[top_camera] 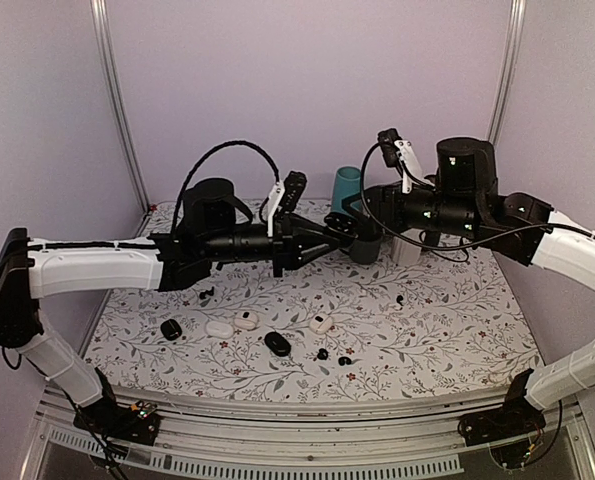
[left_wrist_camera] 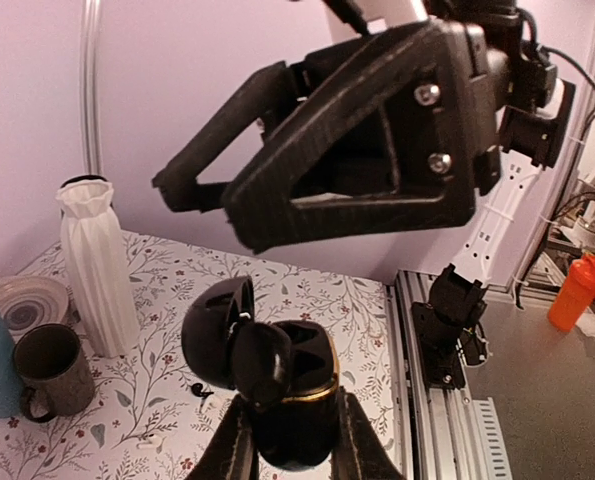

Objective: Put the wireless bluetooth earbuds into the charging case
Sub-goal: Insert the left earbud into the left side groove of the charging case.

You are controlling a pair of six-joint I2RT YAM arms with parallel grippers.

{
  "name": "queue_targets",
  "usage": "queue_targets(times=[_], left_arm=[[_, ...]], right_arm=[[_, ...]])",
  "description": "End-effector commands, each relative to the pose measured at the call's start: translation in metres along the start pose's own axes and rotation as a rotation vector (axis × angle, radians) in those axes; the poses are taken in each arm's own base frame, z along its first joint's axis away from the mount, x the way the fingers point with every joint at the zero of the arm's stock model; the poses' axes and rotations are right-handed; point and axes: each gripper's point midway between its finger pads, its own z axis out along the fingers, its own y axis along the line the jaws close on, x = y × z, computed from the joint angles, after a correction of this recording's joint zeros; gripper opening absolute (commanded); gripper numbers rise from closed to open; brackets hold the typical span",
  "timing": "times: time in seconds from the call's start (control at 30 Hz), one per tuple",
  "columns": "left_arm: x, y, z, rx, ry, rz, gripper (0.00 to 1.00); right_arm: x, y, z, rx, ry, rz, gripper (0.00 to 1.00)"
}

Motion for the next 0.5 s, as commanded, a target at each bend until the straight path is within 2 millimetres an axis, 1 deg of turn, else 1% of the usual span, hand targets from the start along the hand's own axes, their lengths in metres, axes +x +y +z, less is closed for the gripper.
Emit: queue_targets(times=[0.0,0.1,0.2,0.3,0.47], left_arm=[[-0.014,-0.022,-0.015,0.129,-0.034,0.058,0.0],[-0.009,-0.028,-0.017,0.185,-0.014,0.053,0.0],[-0.006,-0.033,-0.02,0.229,-0.001,0.043,0.0],[-0.005,-0.036,-0.022,0.261,0.006,0.032,0.0],[-0.002,-0.041,-0.024,0.317,0.019,0.02,0.0]], right_arm=[[-0.001,0.007,0.002,-0.045,0.047,-0.089,0.59],[-0.001,0.015,0.003,-0.091,0.058,-0.112,0.6],[0.004,0.023,0.007,-0.146,0.086,-0.142,0.61],[0.012,0.027,0.01,-0.174,0.115,-0.165,0.61],[0.016,0.03,0.01,-0.199,0.125,-0.194,0.62]])
